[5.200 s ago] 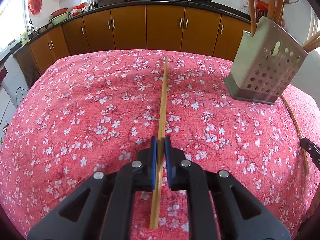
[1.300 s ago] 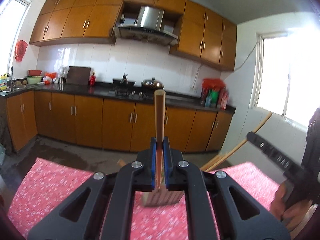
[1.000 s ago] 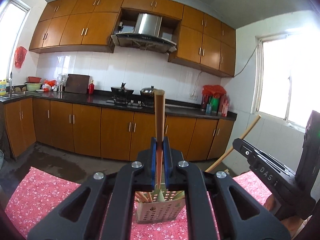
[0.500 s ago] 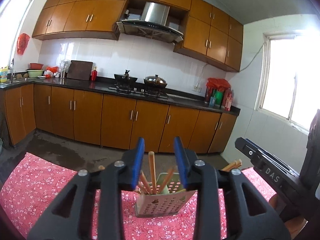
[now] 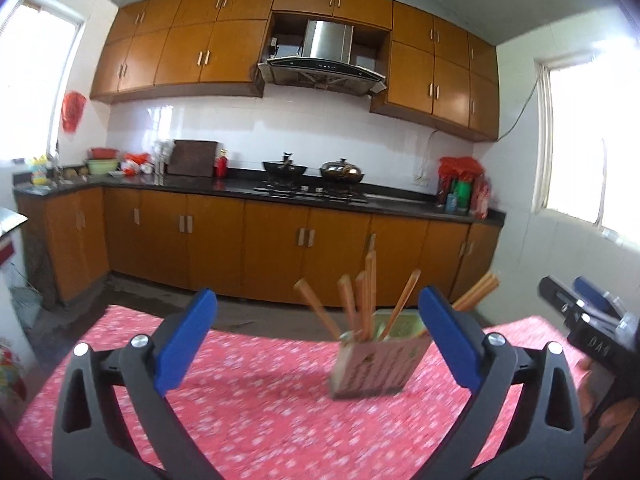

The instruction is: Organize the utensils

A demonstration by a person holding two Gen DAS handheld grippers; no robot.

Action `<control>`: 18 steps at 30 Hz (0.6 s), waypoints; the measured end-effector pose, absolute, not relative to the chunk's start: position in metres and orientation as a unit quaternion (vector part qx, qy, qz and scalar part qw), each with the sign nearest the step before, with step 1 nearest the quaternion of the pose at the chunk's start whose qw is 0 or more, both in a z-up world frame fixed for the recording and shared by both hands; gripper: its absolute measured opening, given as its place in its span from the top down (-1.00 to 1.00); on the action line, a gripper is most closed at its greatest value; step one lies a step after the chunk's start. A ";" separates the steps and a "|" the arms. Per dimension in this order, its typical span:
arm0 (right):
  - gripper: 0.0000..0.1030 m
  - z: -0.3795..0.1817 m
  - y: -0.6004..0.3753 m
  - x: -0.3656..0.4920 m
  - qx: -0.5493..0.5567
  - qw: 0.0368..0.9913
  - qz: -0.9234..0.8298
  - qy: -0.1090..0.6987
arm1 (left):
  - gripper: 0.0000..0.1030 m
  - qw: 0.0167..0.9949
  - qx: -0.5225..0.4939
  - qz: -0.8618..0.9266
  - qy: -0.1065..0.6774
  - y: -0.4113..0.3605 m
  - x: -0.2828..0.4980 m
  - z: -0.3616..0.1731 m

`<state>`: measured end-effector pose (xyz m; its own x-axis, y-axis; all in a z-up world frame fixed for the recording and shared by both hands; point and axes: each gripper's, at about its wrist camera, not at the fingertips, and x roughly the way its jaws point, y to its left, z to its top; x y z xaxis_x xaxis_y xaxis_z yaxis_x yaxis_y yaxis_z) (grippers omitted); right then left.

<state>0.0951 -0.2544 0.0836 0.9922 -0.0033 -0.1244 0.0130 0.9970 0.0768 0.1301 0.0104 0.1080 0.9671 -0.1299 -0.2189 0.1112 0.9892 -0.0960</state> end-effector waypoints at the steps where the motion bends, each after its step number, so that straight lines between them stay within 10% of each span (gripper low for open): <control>1: -0.97 0.080 -0.253 0.091 0.034 0.997 -0.011 0.067 | -0.92 0.991 -0.033 -0.053 0.114 0.011 0.123 0.103; 18: -0.97 -0.004 -0.229 0.033 0.009 0.990 -0.032 0.137 | -0.92 0.986 0.014 -0.020 0.166 0.004 0.060 0.022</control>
<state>0.0328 -0.2294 -0.0044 0.9603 -0.0614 -0.2720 0.0665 0.9977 0.0096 0.0599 0.0045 0.0223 0.9443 -0.0354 -0.3270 0.0449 0.9988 0.0218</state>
